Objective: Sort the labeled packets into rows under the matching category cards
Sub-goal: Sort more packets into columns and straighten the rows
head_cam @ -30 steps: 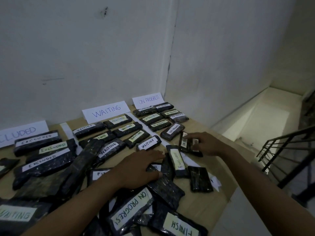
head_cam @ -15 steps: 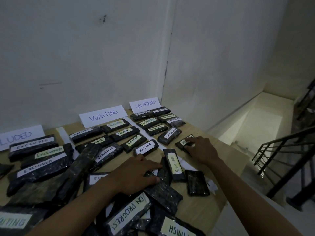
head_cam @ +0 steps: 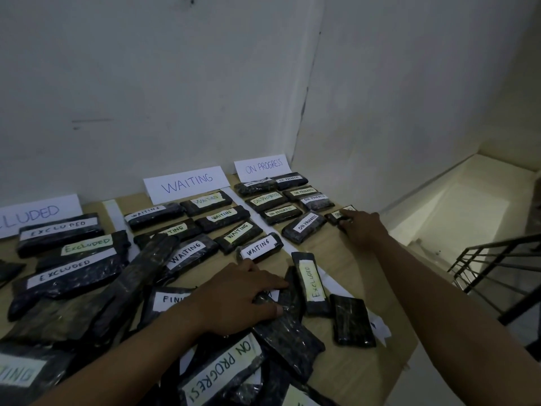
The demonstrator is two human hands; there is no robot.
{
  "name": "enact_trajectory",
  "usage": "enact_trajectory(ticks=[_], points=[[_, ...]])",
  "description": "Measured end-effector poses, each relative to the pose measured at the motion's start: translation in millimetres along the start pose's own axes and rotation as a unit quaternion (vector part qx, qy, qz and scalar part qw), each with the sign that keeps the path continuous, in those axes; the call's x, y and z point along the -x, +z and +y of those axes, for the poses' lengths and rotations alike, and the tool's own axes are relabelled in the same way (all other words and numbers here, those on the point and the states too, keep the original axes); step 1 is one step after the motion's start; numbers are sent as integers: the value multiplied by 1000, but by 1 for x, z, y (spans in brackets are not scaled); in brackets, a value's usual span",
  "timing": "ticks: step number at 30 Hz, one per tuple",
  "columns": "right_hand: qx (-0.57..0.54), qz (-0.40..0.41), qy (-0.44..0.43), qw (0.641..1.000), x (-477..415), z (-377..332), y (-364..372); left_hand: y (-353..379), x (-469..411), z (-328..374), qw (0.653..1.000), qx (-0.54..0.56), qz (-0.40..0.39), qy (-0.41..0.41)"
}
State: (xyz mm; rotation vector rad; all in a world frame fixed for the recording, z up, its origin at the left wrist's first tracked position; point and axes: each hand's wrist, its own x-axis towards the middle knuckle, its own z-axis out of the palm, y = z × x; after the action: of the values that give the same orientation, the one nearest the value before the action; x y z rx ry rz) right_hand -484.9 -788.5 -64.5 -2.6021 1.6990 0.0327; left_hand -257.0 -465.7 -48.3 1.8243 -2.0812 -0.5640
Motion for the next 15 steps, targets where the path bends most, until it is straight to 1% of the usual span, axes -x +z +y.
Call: enact_trajectory(ticks=[2,3,5,7,9,11,13,15], points=[[-27,-4,15,1000,0,-4,-3,0,0,-1,1000,4,1,-3],[-62,4,22,998,5,-8,-6,-1,1,0,1000,6,2,-5],[-146,56,21,987,20,-19,-11,-2,1,2,1000,4,7,1],[-225,114,51,966,43,-29,-16,-3,3,5,1000,-1,12,11],[-244,136,70,958,67,-38,-18,-4,4,10,1000,-6,10,18],[-224,139,32,964,91,-45,-14,-5,4,12,1000,-11,10,24],[-204,132,-35,969,110,-50,-9,-7,5,14,1000,-8,8,25],[-204,116,-63,970,124,-54,-9,-7,5,13,1000,-5,3,26]])
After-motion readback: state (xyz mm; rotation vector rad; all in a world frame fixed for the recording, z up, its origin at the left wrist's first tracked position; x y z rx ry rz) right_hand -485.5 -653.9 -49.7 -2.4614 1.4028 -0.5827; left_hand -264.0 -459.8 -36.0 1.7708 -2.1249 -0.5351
